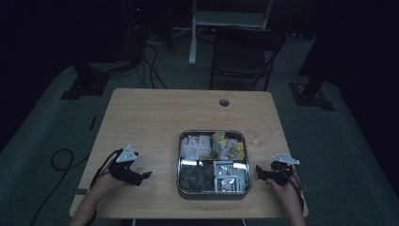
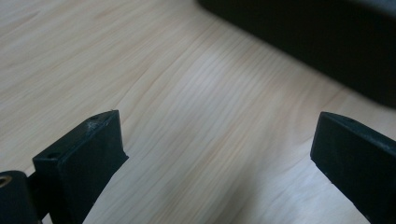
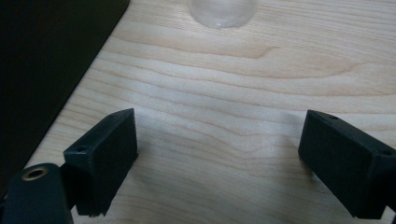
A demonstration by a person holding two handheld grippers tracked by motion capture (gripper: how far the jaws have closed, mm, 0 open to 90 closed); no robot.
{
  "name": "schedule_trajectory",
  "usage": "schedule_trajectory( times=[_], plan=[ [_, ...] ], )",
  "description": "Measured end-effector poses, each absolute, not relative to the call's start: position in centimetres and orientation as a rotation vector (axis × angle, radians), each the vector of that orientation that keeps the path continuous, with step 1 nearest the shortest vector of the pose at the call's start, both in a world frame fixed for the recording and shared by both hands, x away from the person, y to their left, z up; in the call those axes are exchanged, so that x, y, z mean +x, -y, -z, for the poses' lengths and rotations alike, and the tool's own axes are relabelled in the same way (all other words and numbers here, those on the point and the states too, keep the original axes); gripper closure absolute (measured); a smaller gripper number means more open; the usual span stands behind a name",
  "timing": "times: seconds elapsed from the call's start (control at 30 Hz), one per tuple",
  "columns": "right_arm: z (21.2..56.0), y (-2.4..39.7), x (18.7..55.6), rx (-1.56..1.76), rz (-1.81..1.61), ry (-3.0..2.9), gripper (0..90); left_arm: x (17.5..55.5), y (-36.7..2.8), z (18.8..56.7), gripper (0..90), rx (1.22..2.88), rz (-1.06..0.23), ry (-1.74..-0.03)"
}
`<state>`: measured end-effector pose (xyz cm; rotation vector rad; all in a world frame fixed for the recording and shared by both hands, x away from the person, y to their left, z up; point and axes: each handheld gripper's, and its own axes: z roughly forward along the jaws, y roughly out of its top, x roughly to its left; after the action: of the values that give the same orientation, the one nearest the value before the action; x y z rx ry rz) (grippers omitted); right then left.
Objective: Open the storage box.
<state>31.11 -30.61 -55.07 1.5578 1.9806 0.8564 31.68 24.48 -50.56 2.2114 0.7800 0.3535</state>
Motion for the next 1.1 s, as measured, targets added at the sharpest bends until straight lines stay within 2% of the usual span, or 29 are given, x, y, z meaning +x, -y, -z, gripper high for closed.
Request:
schedule_trajectory(
  times=[0.47,1.1],
  plan=[
    [55.1,30.6,31.1,1.558,-0.857,-1.981,11.2,31.9,-20.1,47.9,3.1,2.179,-0.307,-0.605],
    [55.1,30.6,31.1,1.541,-0.865,-1.998,11.2,32.7,-15.1,47.2,3.2,2.206,-0.265,-0.486]
  ],
)
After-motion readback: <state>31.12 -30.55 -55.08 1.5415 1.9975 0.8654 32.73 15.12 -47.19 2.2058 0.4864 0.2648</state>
